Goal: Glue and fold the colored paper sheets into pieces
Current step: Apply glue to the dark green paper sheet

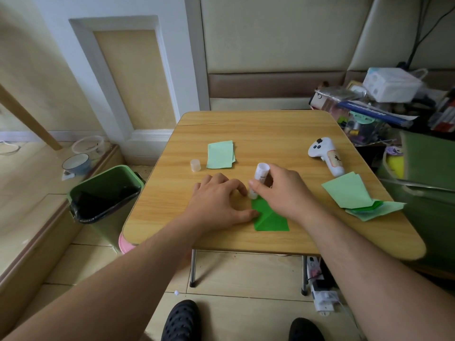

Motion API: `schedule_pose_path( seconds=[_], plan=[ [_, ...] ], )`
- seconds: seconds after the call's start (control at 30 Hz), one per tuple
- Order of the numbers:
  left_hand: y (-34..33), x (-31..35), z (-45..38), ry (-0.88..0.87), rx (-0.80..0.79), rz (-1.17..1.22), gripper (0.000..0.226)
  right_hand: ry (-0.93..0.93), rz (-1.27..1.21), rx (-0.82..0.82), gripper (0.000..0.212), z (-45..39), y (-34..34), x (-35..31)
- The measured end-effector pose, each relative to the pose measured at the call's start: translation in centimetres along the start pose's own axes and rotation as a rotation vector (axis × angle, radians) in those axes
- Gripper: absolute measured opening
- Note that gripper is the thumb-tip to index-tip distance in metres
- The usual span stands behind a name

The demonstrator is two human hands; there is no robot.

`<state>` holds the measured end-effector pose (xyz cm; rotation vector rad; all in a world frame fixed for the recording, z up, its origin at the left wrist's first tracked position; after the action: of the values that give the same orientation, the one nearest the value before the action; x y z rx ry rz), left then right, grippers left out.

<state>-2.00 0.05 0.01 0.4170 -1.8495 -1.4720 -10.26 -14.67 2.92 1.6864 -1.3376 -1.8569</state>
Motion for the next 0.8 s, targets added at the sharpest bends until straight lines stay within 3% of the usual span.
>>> schedule_pose_path(
  seconds=[0.33,0.57,0.8],
  plan=[
    [0.1,0.1,0.2,-0.003,-0.035,-0.012,0.064,-0.055,0.078,0.017,0.02,0.4,3.4,2.9],
    [0.0,0.2,0.2,-0.005,-0.023,-0.034,0.073,-0.019,0.024,0.082,0.021,0.3,3.1,1.6],
    [-0.1,0.1,0.1,0.005,-0.015,-0.029,0.075,0.046,0.013,-0.019,0.022,0.7,0.1,-0.1]
  ],
)
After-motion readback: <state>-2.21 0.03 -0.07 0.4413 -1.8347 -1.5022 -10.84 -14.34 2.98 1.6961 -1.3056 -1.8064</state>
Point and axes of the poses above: each hand's wrist, its own z-axis away from the middle knuckle, its own y-axis out of the back of the hand, x = y × z, the point moved 7 cm from there along -z, towards the middle knuckle
